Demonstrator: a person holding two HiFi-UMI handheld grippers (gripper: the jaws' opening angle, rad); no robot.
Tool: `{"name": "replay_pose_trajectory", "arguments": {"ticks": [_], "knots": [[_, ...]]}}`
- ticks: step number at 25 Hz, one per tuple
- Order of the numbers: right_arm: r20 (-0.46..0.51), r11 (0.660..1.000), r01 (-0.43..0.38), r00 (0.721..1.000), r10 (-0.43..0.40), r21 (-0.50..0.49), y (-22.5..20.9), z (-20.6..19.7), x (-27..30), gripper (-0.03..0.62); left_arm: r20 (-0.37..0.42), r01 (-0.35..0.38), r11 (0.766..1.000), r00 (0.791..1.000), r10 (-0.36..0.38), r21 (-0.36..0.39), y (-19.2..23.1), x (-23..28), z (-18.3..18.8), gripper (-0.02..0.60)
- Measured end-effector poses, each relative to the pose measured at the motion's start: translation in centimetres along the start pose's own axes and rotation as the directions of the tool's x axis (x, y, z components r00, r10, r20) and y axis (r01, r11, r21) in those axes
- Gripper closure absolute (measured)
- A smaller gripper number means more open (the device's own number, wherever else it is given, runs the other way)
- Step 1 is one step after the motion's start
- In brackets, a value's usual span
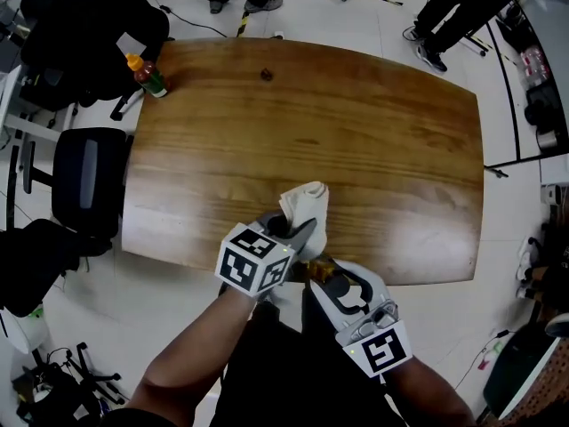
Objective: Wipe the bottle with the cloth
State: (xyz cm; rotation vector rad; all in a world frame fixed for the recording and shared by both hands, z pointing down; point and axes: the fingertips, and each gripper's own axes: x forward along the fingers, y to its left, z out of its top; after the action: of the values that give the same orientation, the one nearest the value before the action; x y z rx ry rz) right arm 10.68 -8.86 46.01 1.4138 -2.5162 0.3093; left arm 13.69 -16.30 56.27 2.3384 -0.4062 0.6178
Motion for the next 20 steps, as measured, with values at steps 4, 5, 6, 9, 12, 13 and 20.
{"name": "replay_pose_trajectory", "arguments": {"ticks": [4,5,6,9,12,13,20], "knots": [[0.001,1.000,-0.017,1.000,0.017,-0.018,-0.3,-0.4,0.3,0.463,0.238,0.089,0.974,0.971,-0.038,-0.206,-0.2,-5.8,4.6,0.481],[-0.003,1.000,-0.016,1.000,0.016,-0.019,-0.4,-0.5,0.4,0.464,0.287,0.129,0.963,0.956,-0.058,-0.235,-0.7,-7.3,5.7,0.481],[-0.005,1.000,-0.012,1.000,0.012,-0.018,-0.5,-0.5,0.4,0.464,0.328,0.169,0.952,0.941,-0.079,-0.254,-1.5,-8.7,6.8,0.482],[-0.012,1.000,0.000,1.000,-0.001,-0.021,-0.8,-0.7,0.3,0.464,0.407,0.262,0.924,0.904,-0.134,-0.277,-4.4,-12.2,9.2,0.482],[-0.023,1.000,0.016,1.000,-0.016,-0.022,-0.9,-1.3,0.4,0.464,0.460,0.323,0.904,0.872,-0.168,-0.281,-6.7,-14.4,10.4,0.482],[-0.028,1.000,0.019,0.999,-0.019,-0.020,-0.9,-1.4,0.4,0.464,0.474,0.347,0.894,0.861,-0.184,-0.283,-7.5,-14.8,10.6,0.482],[-0.060,1.000,0.012,0.998,-0.013,-0.027,-0.7,-1.8,-0.2,0.464,0.426,0.506,0.772,0.839,-0.338,-0.384,-13.9,-11.5,8.7,0.482]]}}
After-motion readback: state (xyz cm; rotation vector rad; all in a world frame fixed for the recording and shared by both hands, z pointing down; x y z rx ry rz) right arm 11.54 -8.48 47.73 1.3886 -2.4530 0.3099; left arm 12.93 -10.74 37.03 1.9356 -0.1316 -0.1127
